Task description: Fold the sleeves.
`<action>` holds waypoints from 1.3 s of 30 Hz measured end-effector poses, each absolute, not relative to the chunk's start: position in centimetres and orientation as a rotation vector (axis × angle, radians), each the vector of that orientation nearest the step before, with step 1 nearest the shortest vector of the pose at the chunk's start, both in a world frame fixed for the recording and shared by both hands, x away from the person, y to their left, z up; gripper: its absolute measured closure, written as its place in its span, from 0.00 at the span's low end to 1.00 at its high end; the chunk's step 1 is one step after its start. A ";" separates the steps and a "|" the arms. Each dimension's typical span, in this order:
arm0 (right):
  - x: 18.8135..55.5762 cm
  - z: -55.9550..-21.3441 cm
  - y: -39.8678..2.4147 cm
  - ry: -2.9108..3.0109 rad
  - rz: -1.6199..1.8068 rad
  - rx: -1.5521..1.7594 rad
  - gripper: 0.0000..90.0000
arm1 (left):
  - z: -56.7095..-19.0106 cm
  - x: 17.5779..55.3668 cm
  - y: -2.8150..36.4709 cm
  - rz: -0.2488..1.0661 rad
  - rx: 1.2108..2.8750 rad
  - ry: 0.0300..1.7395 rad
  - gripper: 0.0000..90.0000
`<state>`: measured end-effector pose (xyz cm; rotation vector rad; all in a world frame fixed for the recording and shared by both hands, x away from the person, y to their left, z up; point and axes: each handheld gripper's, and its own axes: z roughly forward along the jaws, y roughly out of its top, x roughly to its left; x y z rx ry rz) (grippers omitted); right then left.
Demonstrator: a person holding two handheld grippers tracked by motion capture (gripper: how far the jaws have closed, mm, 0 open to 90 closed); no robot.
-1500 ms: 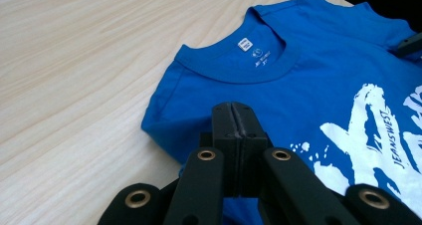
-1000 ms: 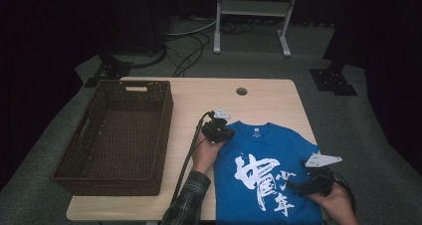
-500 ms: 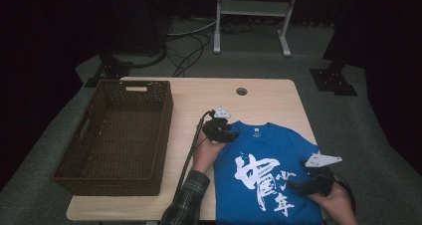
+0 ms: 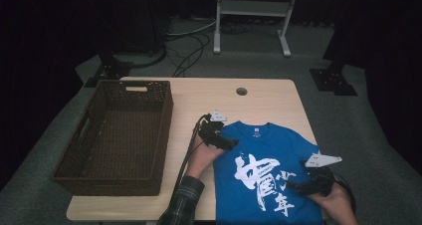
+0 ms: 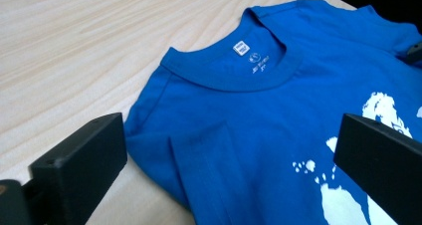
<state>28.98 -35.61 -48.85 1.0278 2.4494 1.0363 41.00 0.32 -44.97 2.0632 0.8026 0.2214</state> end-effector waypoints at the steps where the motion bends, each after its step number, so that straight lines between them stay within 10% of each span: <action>1: 29.0 -48.8 -35.6 2.449 1.036 1.028 0.00 | -45.0 40.8 0.4 0.231 2.067 0.804 0.00; 39: 29.0 -48.9 -35.6 2.449 1.036 1.028 0.00 | -48.2 33.3 1.8 0.222 2.151 0.820 0.00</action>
